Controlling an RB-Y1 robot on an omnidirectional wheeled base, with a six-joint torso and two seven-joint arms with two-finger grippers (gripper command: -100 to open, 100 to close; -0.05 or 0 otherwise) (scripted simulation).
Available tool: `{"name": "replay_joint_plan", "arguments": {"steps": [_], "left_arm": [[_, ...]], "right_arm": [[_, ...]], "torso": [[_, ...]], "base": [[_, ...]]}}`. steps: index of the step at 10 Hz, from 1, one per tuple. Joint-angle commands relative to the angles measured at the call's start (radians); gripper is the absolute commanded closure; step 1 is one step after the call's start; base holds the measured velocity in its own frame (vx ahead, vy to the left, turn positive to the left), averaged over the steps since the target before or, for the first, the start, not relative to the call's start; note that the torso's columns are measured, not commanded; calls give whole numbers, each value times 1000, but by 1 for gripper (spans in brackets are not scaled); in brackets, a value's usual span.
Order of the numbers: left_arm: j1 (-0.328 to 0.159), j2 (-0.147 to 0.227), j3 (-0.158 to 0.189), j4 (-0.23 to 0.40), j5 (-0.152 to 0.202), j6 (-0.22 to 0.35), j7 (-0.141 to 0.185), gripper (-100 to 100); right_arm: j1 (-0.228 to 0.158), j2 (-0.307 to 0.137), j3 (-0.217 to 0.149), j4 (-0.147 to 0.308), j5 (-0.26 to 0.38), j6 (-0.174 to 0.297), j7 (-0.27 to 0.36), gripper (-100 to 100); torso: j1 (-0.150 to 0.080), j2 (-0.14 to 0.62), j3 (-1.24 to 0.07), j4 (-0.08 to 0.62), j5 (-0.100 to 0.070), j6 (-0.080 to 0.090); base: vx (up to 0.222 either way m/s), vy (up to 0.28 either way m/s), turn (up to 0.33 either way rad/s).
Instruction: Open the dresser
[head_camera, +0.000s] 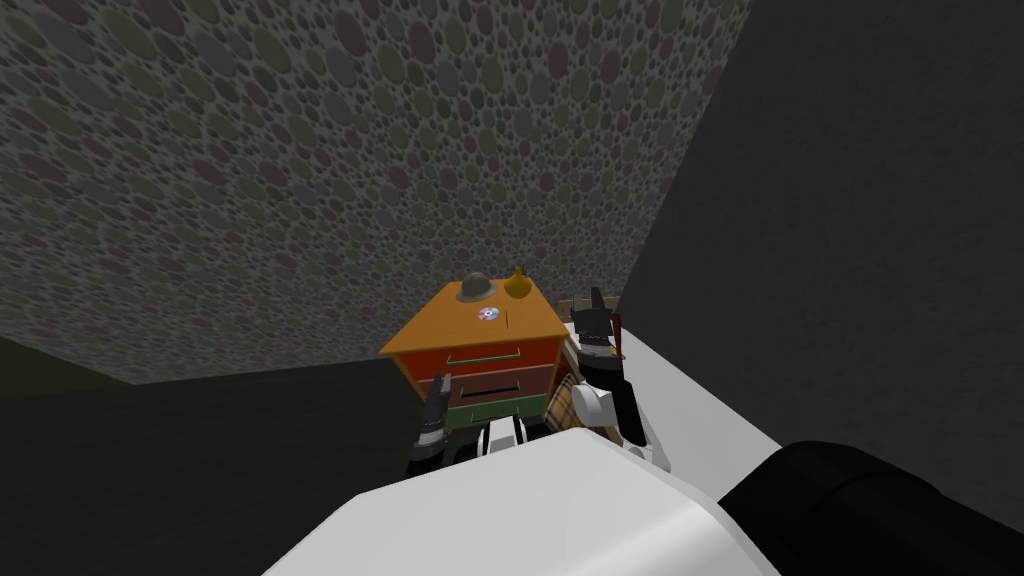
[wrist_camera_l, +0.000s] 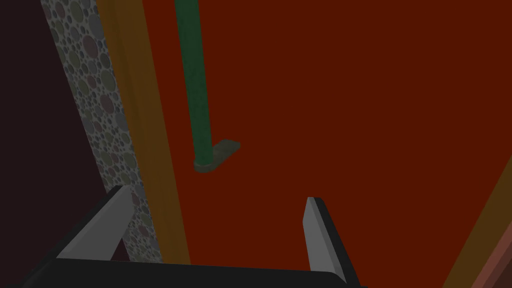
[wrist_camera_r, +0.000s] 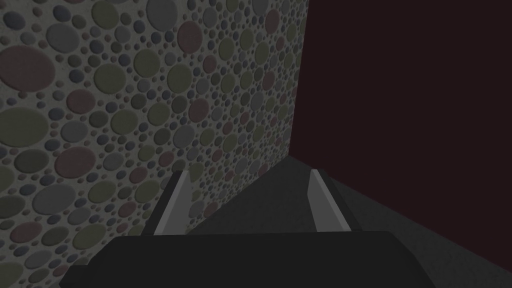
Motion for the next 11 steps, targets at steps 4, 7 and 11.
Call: {"name": "replay_joint_plan", "arguments": {"steps": [4,7,11], "left_arm": [[-39,-21,6,-8,2,46,0,-100],[-56,-26,7,-27,2,79,-3,-100],[-1,-19,0,11,0,-9,1,100]], "right_arm": [[0,0,0,0,0,0,0,0],[0,0,0,0,0,0,0,0],[0,0,0,0,0,0,0,0]], "torso": [[0,2,1,0,0,0],[0,0,0,0,0,0],[0,-1,0,0,0,0]], "base": [[-11,1,11],[-18,2,12],[23,0,-19]]}}
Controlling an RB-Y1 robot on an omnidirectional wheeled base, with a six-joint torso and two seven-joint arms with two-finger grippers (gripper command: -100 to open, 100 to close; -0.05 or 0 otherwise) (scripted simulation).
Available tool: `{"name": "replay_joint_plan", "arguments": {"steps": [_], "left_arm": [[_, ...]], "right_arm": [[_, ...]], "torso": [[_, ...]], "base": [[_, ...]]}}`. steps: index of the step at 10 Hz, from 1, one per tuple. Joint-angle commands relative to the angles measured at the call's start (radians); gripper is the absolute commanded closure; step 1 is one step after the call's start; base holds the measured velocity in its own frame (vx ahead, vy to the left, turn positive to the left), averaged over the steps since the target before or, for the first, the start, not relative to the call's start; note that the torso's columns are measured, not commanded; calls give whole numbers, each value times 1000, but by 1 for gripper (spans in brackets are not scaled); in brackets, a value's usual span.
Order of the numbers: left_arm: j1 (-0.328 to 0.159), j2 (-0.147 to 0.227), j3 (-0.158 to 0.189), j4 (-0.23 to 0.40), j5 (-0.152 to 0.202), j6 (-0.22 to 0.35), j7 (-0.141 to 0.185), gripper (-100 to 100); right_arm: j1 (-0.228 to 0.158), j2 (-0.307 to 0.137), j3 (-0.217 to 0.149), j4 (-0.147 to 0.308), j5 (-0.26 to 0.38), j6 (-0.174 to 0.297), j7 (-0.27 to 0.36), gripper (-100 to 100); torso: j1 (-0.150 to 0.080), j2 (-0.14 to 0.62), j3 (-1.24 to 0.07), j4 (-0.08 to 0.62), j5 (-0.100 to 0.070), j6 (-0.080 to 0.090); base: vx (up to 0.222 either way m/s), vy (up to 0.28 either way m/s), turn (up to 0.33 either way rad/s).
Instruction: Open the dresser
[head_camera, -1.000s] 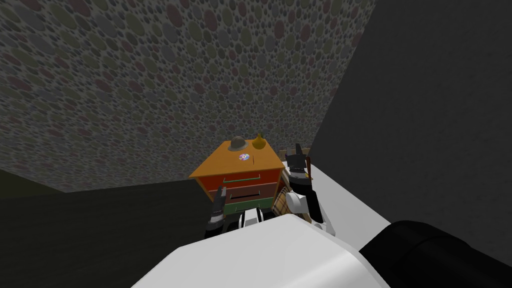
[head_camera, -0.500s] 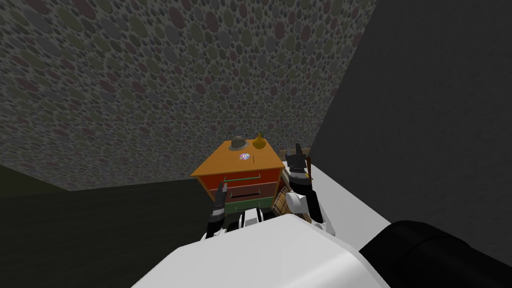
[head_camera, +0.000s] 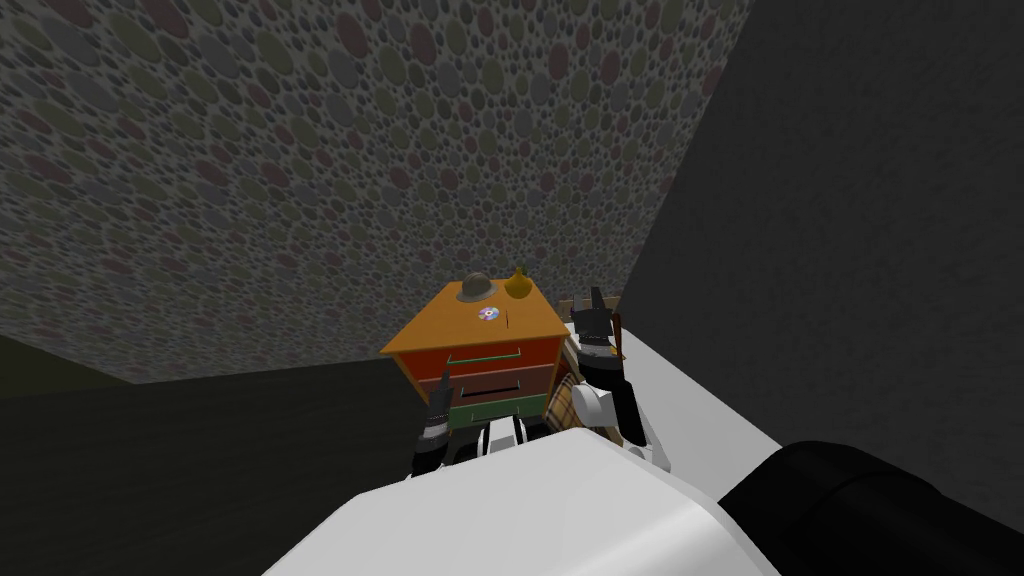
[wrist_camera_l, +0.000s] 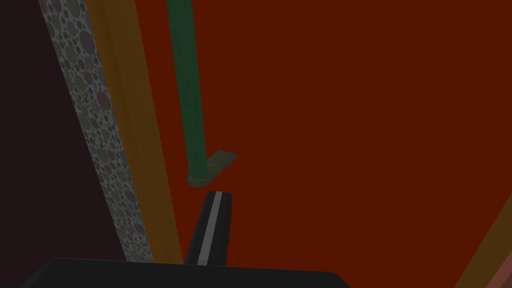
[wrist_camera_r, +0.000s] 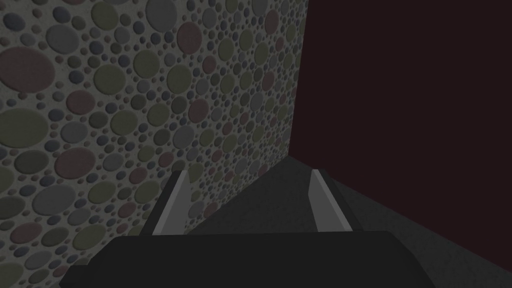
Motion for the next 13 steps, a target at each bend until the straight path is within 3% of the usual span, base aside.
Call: {"name": "replay_joint_plan", "arguments": {"steps": [1,2,7,13], "left_arm": [[12,3,-1,6,0,-19,1,100],[5,45,-1,2,2,-8,3,-100],[-30,104,-1,-10,10,57,10,-100],[-105,121,1,-30,28,198,24,-100]], "right_arm": [[0,0,0,0,0,0,0,0],[0,0,0,0,0,0,0,0],[0,0,0,0,0,0,0,0],[0,0,0,0,0,0,0,0]], "torso": [[0,0,0,0,0,0],[0,1,1,0,0,0],[0,1,1,0,0,0],[0,1,1,0,0,0]], "base": [[14,0,-1],[-10,-7,10],[-39,-12,13],[-63,-18,21]]}}
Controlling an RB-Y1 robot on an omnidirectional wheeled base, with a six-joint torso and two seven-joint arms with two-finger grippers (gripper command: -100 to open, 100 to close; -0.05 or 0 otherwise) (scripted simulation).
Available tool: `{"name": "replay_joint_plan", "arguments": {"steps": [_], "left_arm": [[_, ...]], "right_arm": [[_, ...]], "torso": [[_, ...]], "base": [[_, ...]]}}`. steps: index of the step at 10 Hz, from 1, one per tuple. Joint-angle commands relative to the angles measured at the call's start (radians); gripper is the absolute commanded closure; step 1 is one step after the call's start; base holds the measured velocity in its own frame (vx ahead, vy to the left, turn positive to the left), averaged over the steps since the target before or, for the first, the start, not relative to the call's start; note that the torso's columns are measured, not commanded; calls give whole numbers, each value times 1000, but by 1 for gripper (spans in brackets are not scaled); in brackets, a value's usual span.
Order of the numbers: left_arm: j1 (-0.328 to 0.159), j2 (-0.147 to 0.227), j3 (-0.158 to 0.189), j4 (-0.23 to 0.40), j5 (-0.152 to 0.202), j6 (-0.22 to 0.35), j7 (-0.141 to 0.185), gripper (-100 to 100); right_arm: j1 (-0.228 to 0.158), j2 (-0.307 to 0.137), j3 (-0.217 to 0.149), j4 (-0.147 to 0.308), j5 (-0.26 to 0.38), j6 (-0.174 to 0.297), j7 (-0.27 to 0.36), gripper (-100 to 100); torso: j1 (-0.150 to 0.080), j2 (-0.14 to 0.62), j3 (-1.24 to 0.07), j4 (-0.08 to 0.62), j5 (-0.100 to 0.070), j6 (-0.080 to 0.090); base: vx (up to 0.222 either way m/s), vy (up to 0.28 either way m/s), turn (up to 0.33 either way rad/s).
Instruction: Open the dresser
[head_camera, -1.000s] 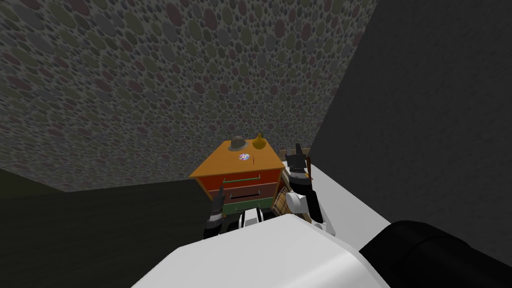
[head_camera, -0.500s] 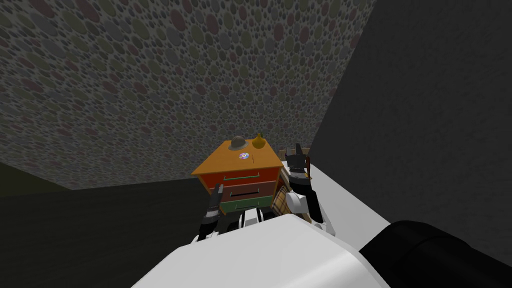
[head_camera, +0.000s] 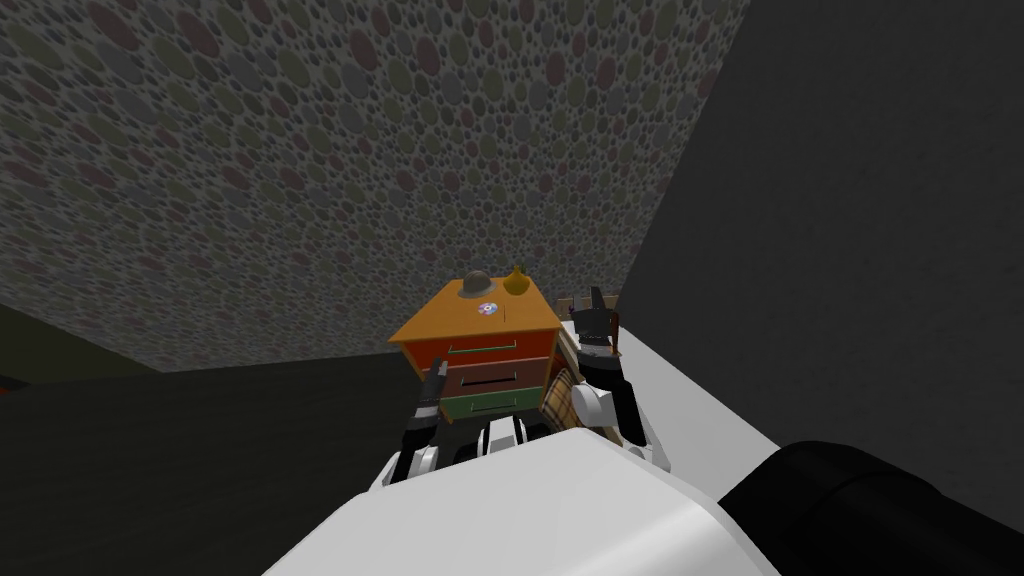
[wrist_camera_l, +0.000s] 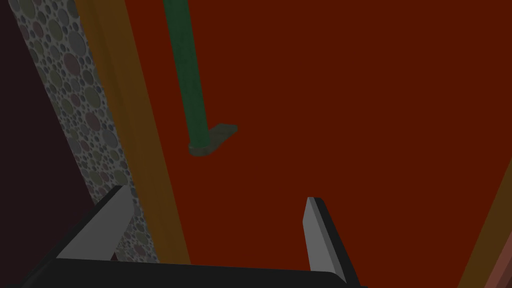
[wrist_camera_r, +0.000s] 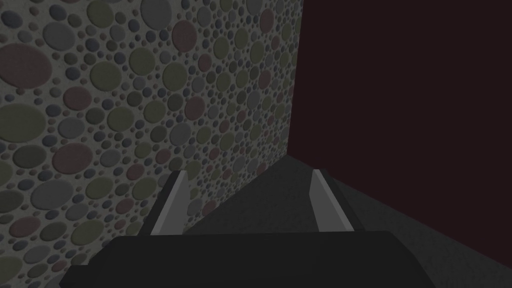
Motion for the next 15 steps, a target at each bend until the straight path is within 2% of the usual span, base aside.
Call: {"name": "replay_joint_plan", "arguments": {"steps": [1,15], "left_arm": [[-34,-1,1,5,7,49,5,-100],[-178,-11,5,-28,40,329,32,-100]], "right_arm": [[0,0,0,0,0,0,0,0],[0,0,0,0,0,0,0,0]], "torso": [[0,0,0,0,0,0],[-1,0,0,0,0,0]], "base": [[-65,-22,11],[-52,-17,17]]}}
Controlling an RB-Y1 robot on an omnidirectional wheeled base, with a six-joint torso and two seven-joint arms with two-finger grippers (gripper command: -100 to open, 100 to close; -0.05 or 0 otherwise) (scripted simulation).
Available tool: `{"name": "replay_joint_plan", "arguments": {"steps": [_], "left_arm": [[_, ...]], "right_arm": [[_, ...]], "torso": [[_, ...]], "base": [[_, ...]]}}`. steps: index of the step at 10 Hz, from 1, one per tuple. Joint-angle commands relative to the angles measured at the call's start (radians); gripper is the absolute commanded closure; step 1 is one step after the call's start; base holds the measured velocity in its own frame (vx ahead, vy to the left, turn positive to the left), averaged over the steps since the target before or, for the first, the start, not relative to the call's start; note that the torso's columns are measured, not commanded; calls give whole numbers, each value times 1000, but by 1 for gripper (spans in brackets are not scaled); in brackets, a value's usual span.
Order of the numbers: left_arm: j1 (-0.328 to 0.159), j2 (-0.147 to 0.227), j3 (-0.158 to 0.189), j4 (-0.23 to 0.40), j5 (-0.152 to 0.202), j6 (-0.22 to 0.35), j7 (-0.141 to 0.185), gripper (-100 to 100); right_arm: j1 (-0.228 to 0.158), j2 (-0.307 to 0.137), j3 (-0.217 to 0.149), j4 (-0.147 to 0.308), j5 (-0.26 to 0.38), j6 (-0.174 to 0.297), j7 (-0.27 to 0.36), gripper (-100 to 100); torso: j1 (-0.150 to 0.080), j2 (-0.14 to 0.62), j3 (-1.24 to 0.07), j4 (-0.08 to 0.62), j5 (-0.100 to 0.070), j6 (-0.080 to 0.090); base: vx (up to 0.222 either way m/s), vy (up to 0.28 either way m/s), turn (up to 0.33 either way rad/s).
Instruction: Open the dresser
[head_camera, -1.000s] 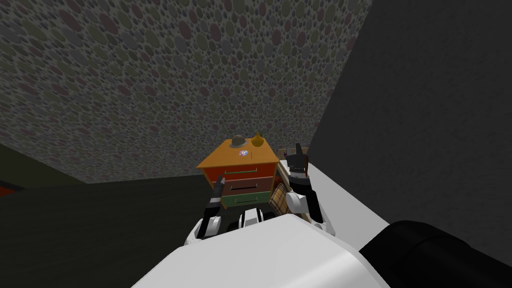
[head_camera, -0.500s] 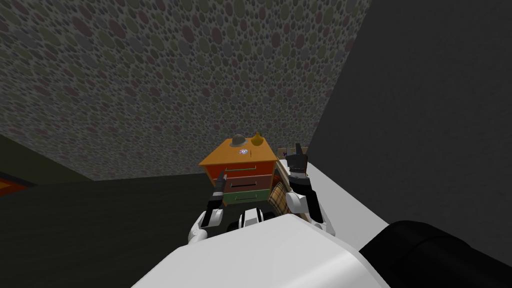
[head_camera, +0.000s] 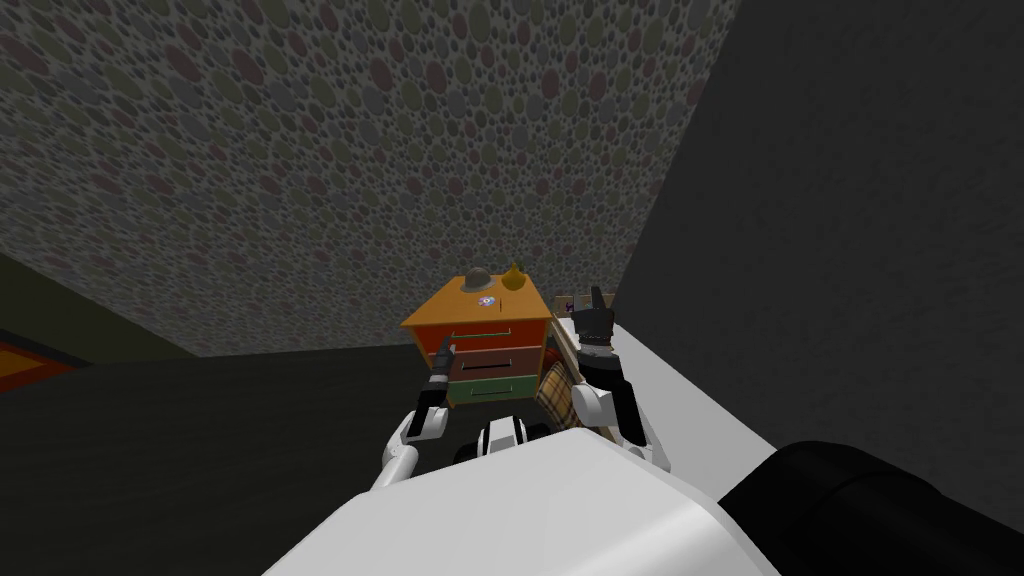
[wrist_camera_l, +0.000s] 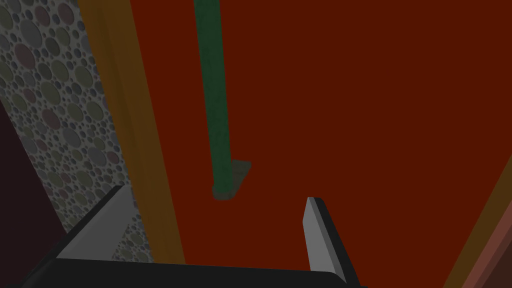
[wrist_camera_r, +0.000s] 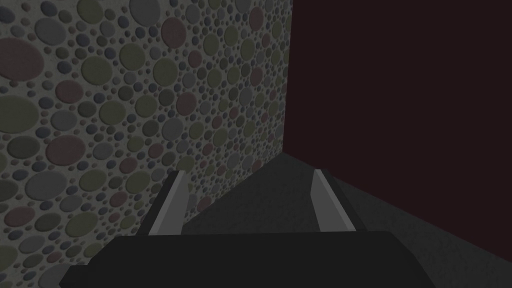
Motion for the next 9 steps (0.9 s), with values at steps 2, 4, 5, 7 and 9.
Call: {"name": "replay_joint_plan", "arguments": {"steps": [2,4,5,7,9], "left_arm": [[-34,-9,1,-7,8,72,7,-100],[-52,-20,1,-10,12,108,10,-100],[-60,-27,2,-11,14,125,12,-100],[-73,-44,2,-13,17,151,14,-100],[-76,-49,2,-10,18,153,16,-100]], "right_arm": [[0,0,0,0,0,0,0,0],[0,0,0,0,0,0,0,0],[0,0,0,0,0,0,0,0],[0,0,0,0,0,0,0,0],[0,0,0,0,0,0,0,0]], "torso": [[0,0,0,0,0,0],[0,0,0,0,0,0],[0,0,0,0,0,0],[1,0,0,0,0,0],[0,-1,0,0,0,0]], "base": [[-52,-17,16],[-48,-13,14],[-46,-11,15],[-38,-7,12],[-25,-12,6]]}}
